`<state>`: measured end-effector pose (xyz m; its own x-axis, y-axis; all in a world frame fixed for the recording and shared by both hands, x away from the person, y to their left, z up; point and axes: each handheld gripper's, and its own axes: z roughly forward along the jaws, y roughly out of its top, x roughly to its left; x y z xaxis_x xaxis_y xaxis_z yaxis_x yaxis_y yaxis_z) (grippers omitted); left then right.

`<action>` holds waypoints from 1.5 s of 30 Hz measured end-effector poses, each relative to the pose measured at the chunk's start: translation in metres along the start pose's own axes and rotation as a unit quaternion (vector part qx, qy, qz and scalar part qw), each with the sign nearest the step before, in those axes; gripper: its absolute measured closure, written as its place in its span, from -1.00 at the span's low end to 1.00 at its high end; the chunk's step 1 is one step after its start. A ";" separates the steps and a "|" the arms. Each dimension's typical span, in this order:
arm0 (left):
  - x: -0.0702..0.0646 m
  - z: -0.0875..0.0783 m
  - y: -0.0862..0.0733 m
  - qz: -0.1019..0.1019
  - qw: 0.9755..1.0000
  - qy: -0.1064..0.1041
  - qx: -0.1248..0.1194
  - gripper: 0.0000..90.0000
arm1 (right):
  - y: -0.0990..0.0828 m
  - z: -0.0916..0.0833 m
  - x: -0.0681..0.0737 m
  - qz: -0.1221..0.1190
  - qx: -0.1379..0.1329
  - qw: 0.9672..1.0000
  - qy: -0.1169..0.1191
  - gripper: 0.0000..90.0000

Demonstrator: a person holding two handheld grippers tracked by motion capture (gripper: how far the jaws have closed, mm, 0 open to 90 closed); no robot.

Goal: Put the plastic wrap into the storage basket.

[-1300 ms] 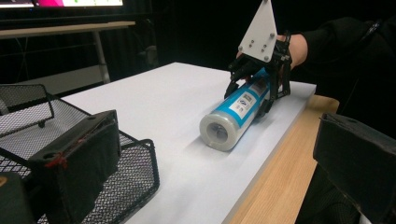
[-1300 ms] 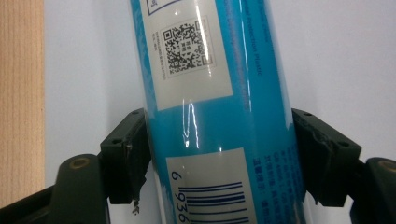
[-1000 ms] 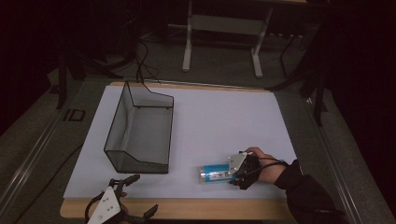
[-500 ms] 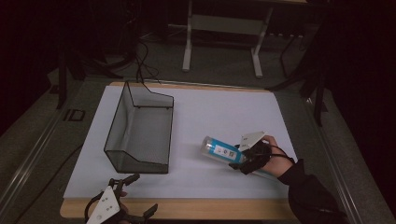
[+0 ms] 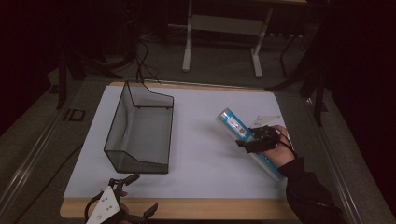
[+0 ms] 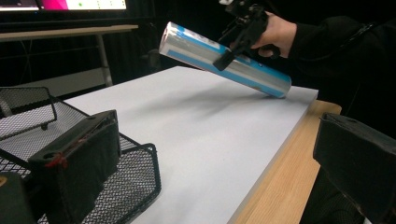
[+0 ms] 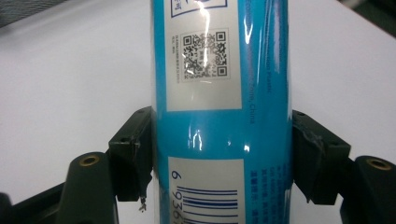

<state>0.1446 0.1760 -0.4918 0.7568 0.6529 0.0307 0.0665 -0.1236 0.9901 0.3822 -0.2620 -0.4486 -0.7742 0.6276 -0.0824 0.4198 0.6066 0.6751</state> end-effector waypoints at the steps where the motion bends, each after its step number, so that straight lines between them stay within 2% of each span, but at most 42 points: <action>1: 0.000 0.000 0.000 0.000 1.000 0.000 0.000 -0.97 | 0.001 0.001 -0.003 0.008 0.001 1.000 -0.004 -0.30; 6: 0.000 0.000 0.000 0.000 1.000 0.001 0.000 -0.97 | 0.004 0.008 -0.015 0.042 0.022 0.999 -0.026 -0.30; 13: 0.000 0.000 0.000 0.001 1.000 0.000 0.000 -0.97 | 0.001 0.024 -0.034 0.087 0.031 0.995 -0.031 -0.29; 15: 0.000 0.000 0.000 0.001 1.000 0.000 0.000 -0.97 | 0.001 0.029 -0.038 0.095 0.039 0.994 -0.042 -0.29; 20: 0.000 0.000 0.000 0.002 1.000 -0.001 0.002 -0.97 | -0.001 0.041 -0.048 0.113 0.052 0.991 -0.045 -0.29; 27: -0.001 0.000 -0.001 0.002 1.000 -0.002 0.004 -0.97 | -0.004 0.054 -0.054 0.125 0.073 0.988 -0.047 -0.29; 38: -0.001 0.000 -0.001 0.005 1.000 -0.004 0.005 -0.97 | 0.000 0.077 -0.050 0.108 0.133 0.984 -0.042 -0.30; 41: -0.001 0.000 -0.001 0.005 1.000 -0.004 0.006 -0.97 | 0.000 0.078 -0.049 0.106 0.137 0.984 -0.042 -0.30; 45: -0.002 0.001 -0.001 0.006 1.000 -0.006 0.007 -0.97 | -0.001 0.078 -0.054 0.126 0.137 0.982 -0.027 -0.30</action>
<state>0.1436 0.1744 -0.4929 0.7653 0.6423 0.0410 0.0661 -0.1419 0.9877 0.4604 -0.2584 -0.5015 -0.6069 0.7946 0.0180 0.7121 0.5336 0.4563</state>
